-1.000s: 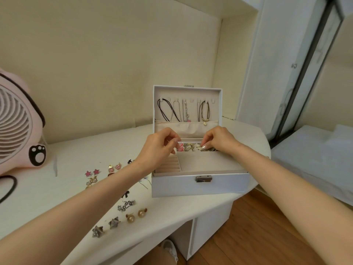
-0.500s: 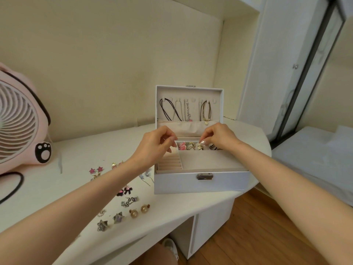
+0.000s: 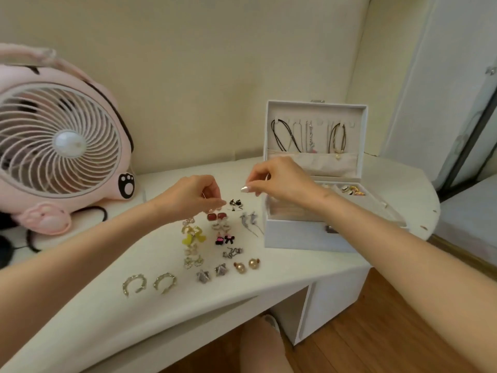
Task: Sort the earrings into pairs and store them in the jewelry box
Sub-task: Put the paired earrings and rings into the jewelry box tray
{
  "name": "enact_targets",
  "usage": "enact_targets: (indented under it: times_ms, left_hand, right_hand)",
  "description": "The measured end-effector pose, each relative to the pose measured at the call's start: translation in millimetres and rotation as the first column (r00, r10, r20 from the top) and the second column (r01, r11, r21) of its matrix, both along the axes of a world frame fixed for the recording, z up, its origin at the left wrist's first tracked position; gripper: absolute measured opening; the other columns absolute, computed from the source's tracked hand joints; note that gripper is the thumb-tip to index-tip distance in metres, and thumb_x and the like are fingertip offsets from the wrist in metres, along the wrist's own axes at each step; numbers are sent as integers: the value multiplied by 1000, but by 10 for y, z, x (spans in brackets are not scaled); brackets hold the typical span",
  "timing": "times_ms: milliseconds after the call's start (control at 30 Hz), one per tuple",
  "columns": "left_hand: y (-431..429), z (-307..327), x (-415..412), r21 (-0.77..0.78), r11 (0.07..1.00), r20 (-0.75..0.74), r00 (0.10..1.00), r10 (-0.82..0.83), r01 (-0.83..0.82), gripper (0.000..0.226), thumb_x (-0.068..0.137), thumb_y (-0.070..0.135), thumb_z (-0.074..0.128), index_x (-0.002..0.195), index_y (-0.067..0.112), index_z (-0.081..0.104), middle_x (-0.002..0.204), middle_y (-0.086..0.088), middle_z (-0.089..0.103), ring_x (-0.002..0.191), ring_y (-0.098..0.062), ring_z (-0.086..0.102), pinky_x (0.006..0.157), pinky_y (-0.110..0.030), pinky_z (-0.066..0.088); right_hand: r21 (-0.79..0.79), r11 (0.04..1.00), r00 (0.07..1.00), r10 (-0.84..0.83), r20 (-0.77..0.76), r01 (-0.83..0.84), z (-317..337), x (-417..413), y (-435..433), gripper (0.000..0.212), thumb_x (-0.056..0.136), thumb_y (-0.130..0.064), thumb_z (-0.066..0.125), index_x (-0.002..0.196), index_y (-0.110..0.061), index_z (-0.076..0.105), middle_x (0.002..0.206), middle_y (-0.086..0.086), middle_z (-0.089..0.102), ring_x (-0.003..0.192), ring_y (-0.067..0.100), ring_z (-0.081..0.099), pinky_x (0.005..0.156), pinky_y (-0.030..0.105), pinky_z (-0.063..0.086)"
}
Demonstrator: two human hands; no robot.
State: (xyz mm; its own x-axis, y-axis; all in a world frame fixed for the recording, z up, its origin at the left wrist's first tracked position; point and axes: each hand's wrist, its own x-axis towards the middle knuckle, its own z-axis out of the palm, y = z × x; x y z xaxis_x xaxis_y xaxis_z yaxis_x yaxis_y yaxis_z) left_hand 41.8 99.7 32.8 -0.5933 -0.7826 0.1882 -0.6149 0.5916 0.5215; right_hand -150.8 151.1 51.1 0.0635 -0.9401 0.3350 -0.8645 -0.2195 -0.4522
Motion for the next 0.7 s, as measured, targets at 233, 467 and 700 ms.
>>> enact_targets:
  times_ms: [233,467,700]
  left_hand:
    - [147,194,693,268,959,696,706,-127,-92,30,73,42,73,86,24,53,80,11,57,69,-3,50,63,-14,40]
    - [285,-66,915,232,963,756,648,-87,-141,40,70,43,76,90,28,45,88,15,53,77,-7,50,62,-17,40]
    - [264,-175,888,223,970,643,763,-71,-99,34,72,30,77,96,17,56,84,10,58,71,-6,52,51,-8,37]
  right_hand:
    - [227,921,923,354,-152,-316,-214,862,98,17,73,-34,76,90,-29,73,86,-9,68,71,1,53,69,26,45]
    - [314,858,814,496,-302,-406,-431,1202,173,35,74,-42,74,106,-30,66,89,-9,63,88,10,55,74,29,44]
    - [331,846,842,497,-208,-418,-498,1245,135,27,72,-29,78,94,-24,64,88,-5,64,78,10,54,66,27,41]
